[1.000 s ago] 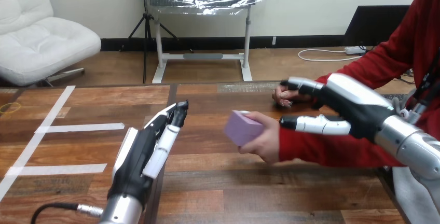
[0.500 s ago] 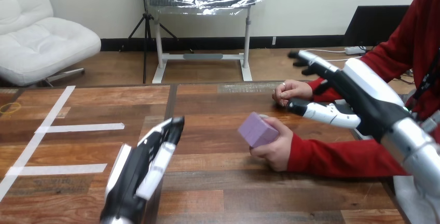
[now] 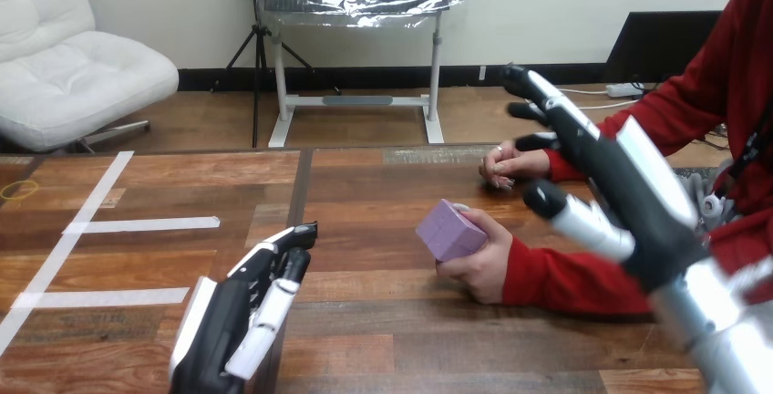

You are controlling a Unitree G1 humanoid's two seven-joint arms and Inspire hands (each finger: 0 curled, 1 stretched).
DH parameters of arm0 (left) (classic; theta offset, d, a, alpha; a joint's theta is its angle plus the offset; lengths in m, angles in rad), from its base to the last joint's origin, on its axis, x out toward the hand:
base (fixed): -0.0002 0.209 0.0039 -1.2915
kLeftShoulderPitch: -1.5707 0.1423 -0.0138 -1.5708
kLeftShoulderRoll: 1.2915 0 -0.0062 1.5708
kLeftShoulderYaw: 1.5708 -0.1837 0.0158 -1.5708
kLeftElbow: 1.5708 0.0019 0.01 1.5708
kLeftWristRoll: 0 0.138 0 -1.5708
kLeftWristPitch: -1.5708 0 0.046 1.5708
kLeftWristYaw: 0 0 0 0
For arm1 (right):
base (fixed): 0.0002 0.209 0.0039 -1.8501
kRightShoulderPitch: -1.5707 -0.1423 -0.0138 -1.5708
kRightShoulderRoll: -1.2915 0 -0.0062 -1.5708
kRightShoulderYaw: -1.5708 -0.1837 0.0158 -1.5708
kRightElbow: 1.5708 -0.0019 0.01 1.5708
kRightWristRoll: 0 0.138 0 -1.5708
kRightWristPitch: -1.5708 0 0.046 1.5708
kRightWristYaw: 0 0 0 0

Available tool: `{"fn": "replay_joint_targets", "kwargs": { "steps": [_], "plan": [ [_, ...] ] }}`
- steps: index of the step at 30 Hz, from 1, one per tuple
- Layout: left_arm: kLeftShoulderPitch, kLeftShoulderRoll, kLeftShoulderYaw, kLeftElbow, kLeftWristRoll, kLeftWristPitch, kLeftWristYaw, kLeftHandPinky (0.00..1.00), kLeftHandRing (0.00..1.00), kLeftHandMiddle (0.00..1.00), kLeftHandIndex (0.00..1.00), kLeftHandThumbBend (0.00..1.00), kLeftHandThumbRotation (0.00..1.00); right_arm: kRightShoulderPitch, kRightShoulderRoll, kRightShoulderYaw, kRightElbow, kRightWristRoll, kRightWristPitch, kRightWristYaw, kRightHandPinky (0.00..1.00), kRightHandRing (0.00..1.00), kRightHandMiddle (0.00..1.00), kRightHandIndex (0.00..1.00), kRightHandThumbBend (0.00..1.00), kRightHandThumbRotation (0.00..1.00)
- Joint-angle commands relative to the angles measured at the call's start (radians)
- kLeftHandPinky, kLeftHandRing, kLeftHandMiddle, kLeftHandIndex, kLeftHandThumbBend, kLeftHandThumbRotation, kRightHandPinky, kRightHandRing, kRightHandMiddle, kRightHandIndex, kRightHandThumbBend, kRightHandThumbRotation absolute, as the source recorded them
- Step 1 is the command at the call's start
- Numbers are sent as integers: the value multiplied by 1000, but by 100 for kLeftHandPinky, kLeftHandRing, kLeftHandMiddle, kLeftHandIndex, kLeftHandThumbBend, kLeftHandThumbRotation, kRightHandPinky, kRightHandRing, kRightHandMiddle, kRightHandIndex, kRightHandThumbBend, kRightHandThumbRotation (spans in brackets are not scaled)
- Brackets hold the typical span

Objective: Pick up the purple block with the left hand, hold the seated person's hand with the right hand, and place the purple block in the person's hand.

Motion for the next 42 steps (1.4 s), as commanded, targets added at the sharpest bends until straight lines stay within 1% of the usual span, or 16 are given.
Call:
{"fn": "replay_joint_targets", "kwargs": {
  "steps": [1, 2, 3, 4, 6, 9, 11, 14, 16, 20, 24, 27, 29, 36, 42],
  "plan": [
    [-19, 2, 10, -48, -20, -106, 6, 80, 82, 82, 78, 47, 95, 33, 90, 20, -11, 74, -85, 1, 89, 95, 96, 95, 100, 100],
    [-17, 1, 11, -48, -22, -120, 6, 80, 82, 81, 77, 48, 97, 38, 103, 28, 4, 95, -102, 14, 93, 97, 97, 96, 100, 100],
    [-14, 1, 13, -52, -24, -141, 7, 80, 81, 81, 77, 48, 98, 48, 128, 42, 29, 132, -119, 34, 95, 97, 97, 96, 100, 100],
    [-12, 0, 14, -54, -25, -156, 9, 80, 81, 80, 77, 49, 98, 54, 144, 51, 46, 157, -131, 48, 96, 98, 97, 96, 100, 100],
    [-8, 1, 15, -59, -30, -176, 6, 79, 80, 80, 76, 51, 99, 67, 167, 62, 73, 185, -145, 69, 97, 99, 98, 96, 100, 100],
    [-3, 4, 14, -73, -41, -198, -1, 80, 80, 80, 76, 54, 99, 85, 193, 73, 110, 210, -160, 95, 99, 99, 98, 97, 98, 100],
    [-1, 5, 13, -81, -47, -208, -3, 80, 81, 79, 76, 58, 100, 94, 207, 76, 128, 223, -166, 109, 99, 100, 99, 97, 96, 100],
    [7, 10, 11, -109, -60, -208, -12, 80, 81, 80, 77, 62, 100, 109, 236, 80, 162, 241, -188, 129, 100, 100, 99, 98, 94, 100],
    [16, 13, 8, -133, -76, -200, -22, 80, 82, 80, 77, 65, 100, 123, 248, 84, 176, 259, -187, 147, 100, 100, 99, 98, 92, 100],
    [30, 19, 6, -167, -93, -196, -36, 79, 83, 81, 77, 71, 100, 143, 271, 84, 189, 269, -187, 160, 100, 100, 99, 99, 91, 100],
    [42, 19, 0, -209, -130, -187, -54, 78, 83, 81, 77, 72, 100, 172, 288, 85, 181, 280, -177, 174, 100, 100, 100, 99, 91, 100],
    [47, 17, -3, -229, -147, -183, -64, 77, 83, 81, 77, 70, 100, 194, 298, 86, 166, 292, -167, 184, 100, 100, 100, 100, 91, 100],
    [50, 16, -5, -235, -155, -182, -70, 77, 83, 81, 77, 68, 100, 205, 302, 86, 158, 295, -164, 187, 100, 100, 100, 100, 91, 100],
    [55, -12, -21, -229, -211, -183, -86, 80, 85, 82, 78, 63, 100, 247, 324, 91, 134, 304, -181, 193, 100, 100, 100, 100, 90, 100],
    [70, -33, -38, -224, -268, -166, -98, 84, 86, 84, 81, 64, 100, 283, 336, 96, 101, 310, -177, 190, 100, 100, 100, 100, 89, 100]
  ]
}}
